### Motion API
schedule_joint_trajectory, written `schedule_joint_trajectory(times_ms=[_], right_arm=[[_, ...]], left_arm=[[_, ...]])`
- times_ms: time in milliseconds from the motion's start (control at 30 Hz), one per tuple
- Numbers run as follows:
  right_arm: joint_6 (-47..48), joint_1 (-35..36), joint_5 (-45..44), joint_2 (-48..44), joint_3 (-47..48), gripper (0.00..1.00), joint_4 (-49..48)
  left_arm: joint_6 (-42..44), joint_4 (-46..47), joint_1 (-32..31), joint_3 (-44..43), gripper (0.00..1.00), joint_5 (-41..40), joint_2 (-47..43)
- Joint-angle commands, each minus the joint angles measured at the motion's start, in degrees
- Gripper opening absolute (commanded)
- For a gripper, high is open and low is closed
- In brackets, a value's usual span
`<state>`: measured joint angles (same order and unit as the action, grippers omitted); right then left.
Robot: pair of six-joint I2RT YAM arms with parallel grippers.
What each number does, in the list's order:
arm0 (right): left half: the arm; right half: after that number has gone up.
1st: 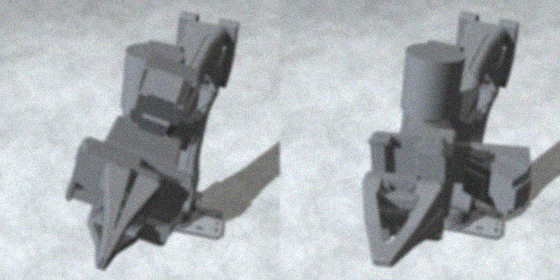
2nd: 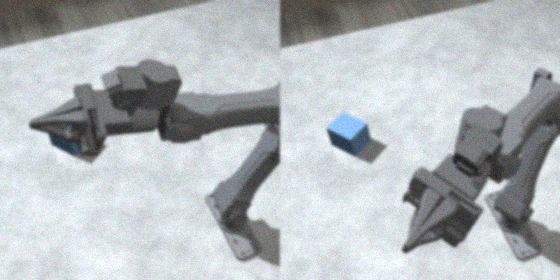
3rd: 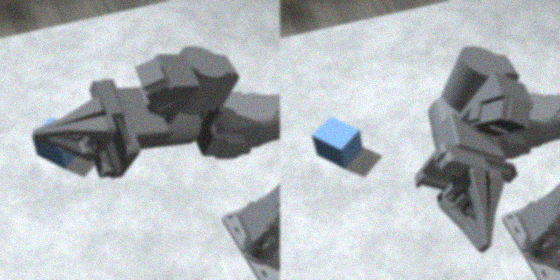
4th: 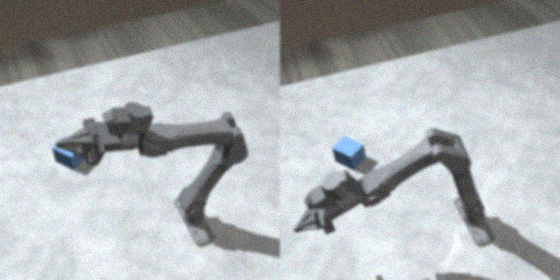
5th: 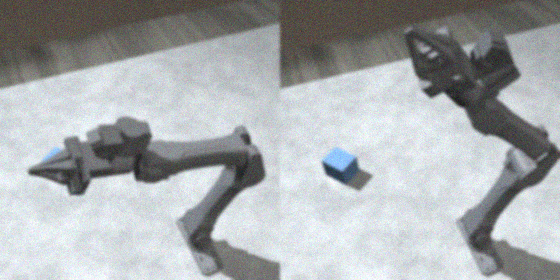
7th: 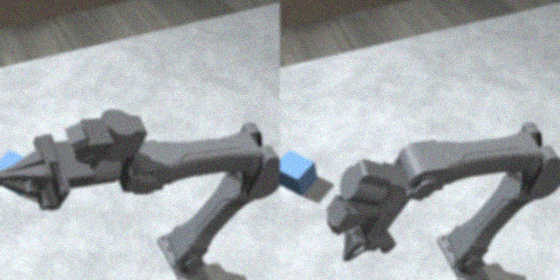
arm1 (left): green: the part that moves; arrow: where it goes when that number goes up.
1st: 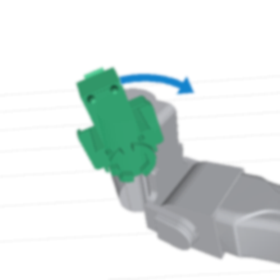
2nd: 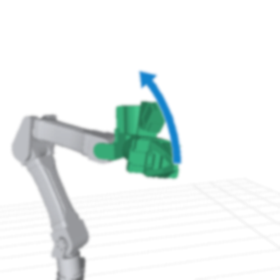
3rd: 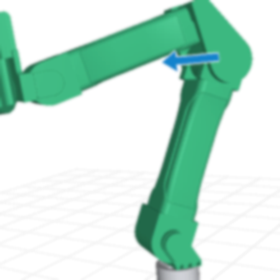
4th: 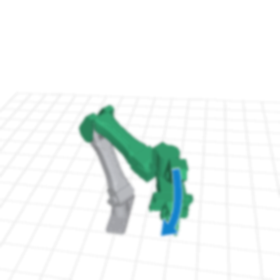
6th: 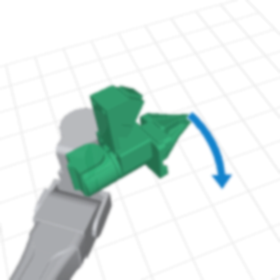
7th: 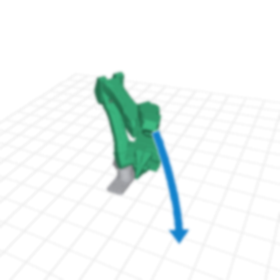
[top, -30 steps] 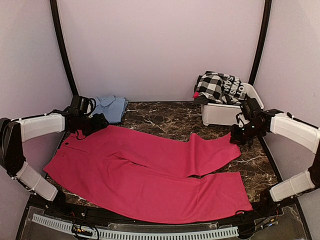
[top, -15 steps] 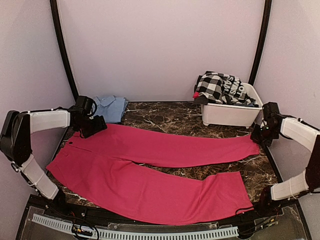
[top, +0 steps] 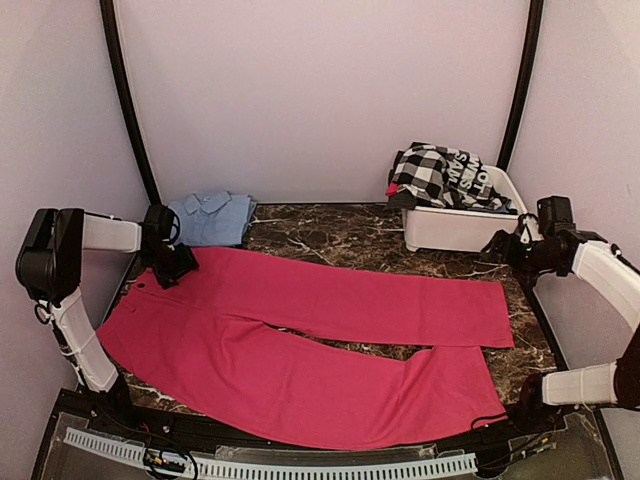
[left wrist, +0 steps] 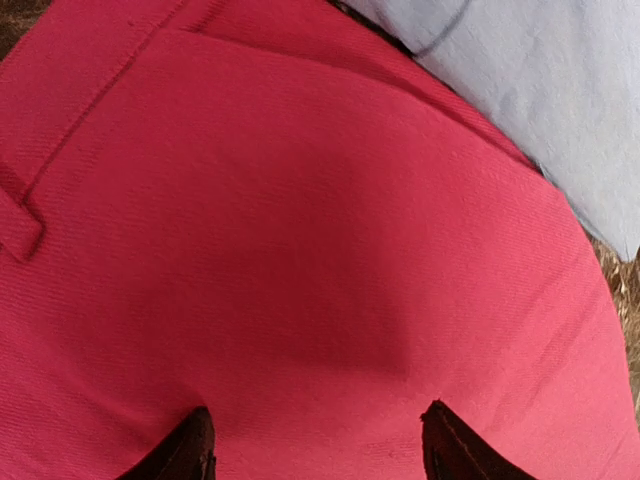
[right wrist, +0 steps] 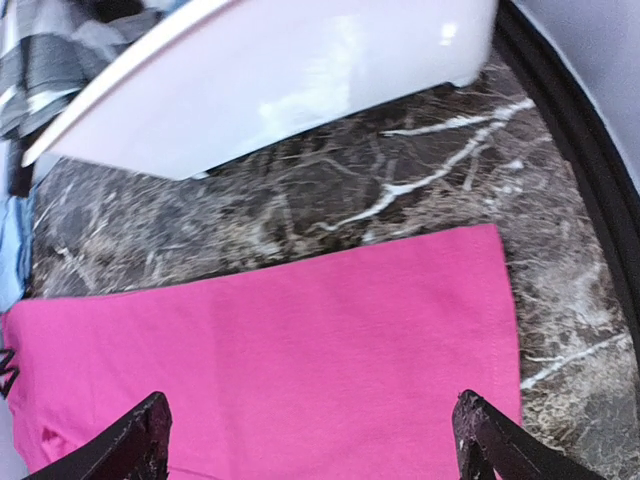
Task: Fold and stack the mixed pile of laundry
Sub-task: Smooth out the flattened T-shirt at the center of the board.
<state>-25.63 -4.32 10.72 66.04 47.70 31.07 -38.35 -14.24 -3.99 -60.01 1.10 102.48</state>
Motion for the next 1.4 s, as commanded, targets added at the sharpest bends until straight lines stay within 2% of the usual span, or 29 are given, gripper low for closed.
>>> schedule_joint_trajectory(times_ms=[0, 67, 133, 333, 467, 600, 733, 833, 1100, 1200, 1367], right_arm=[[3.30, 3.44, 12.22, -1.70, 2.18, 0.94, 1.07], [3.81, 8.56, 12.99, -0.52, 3.90, 0.93, 3.92], [3.71, 13.88, 14.14, 0.94, 4.76, 0.89, 5.51], [2.93, 26.46, 10.30, 4.83, 4.56, 0.77, 9.48], [2.52, 31.20, 8.08, 8.20, 3.17, 0.72, 9.35], [0.78, 35.63, 6.06, 12.19, 4.25, 0.68, 7.47], [-0.41, 35.49, 3.61, 18.84, 3.51, 0.68, 2.09], [-0.26, 34.55, 1.22, 24.34, 4.99, 0.66, -0.46], [2.84, 28.48, 0.71, 36.08, 11.27, 0.66, -2.45], [3.70, 27.65, -0.14, 38.14, 13.91, 0.66, -1.95], [6.99, 25.02, 0.15, 40.61, 18.97, 0.66, 1.27]], left_arm=[[-3.54, -1.90, 4.81, 0.12, 0.62, 1.23, 2.60], [-5.19, -1.21, 7.93, 1.44, 0.52, 2.11, 2.53], [-6.60, -1.34, 10.00, 2.05, 0.52, 1.64, 1.77], [-7.55, -2.52, 14.97, 2.90, 0.54, 0.16, -0.72], [-4.17, -0.79, 14.44, 3.88, 0.57, 2.32, -4.63], [-0.53, 1.37, 9.31, 5.14, 0.65, 1.25, -11.28], [2.57, 3.52, 4.72, 5.22, 0.73, 5.96, -14.13], [3.47, 3.59, 0.93, 4.02, 0.74, 8.00, -12.82], [2.74, 1.28, -0.54, 2.02, 0.67, 6.68, -5.25], [1.76, -0.48, -0.47, 0.07, 0.63, 5.85, -0.48], [0.98, -2.10, -0.37, -5.62, 0.61, 3.68, 4.84]])
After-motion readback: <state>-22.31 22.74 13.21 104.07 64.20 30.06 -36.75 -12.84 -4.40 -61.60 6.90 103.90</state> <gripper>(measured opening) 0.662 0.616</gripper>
